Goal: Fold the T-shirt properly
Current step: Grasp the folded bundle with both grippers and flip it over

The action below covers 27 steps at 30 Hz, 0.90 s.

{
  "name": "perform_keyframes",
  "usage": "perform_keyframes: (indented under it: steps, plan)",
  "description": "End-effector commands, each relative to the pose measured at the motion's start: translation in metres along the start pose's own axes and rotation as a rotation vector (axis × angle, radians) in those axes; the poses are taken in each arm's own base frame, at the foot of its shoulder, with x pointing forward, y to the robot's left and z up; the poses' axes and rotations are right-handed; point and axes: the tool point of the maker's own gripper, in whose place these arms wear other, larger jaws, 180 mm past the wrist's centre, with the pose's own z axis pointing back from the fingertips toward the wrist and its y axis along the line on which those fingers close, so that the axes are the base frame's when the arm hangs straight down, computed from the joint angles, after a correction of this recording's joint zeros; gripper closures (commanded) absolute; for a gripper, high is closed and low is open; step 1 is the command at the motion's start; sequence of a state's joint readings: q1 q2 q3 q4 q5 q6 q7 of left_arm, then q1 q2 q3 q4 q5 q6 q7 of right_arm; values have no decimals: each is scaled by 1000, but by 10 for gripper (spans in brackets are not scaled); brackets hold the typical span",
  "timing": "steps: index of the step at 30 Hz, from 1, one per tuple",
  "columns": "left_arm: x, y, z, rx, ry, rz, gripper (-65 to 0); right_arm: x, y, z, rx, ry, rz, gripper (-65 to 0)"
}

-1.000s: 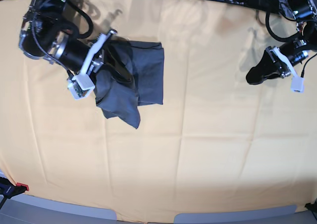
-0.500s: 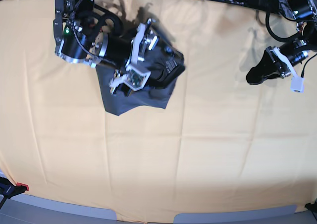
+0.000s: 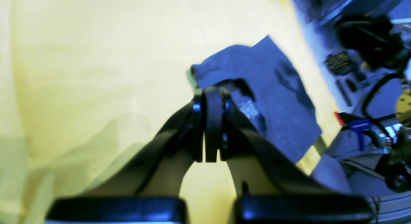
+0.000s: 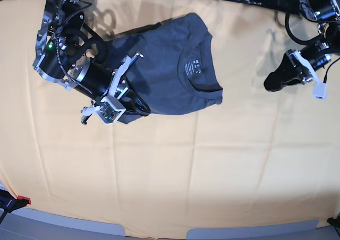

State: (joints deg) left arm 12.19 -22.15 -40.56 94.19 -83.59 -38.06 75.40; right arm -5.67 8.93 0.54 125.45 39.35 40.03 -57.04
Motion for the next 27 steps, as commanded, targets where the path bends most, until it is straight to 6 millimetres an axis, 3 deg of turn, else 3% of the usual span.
perform_keyframes:
  steps: [1,6,12,14,20,24,27]
  plan:
    - [14,-8,0,-25,-15,-55,0,14,-4,3,-5,-60,21,0]
    - [-5,-48,-29,-159,87,-132,0,3,-34,-1,-56,-41,25,0]
    - [-34,-137,-58,-416,227,-291,0,-19,-75,-27,-67,29,-62,0]
    - [-51,-157,-63,-459,287,-348,0,-26,-83,-37,-49,67,-62,0]
    - [-123,-179,-78,-519,519,-417,0,-69,-89,-67,28,278,-7,0]
    - [-151,-179,-91,-490,577,-493,0,-75,-95,-75,24,330,65,0]
    - [-167,-176,-99,-468,596,-541,0,-77,-88,-79,46,346,87,0]
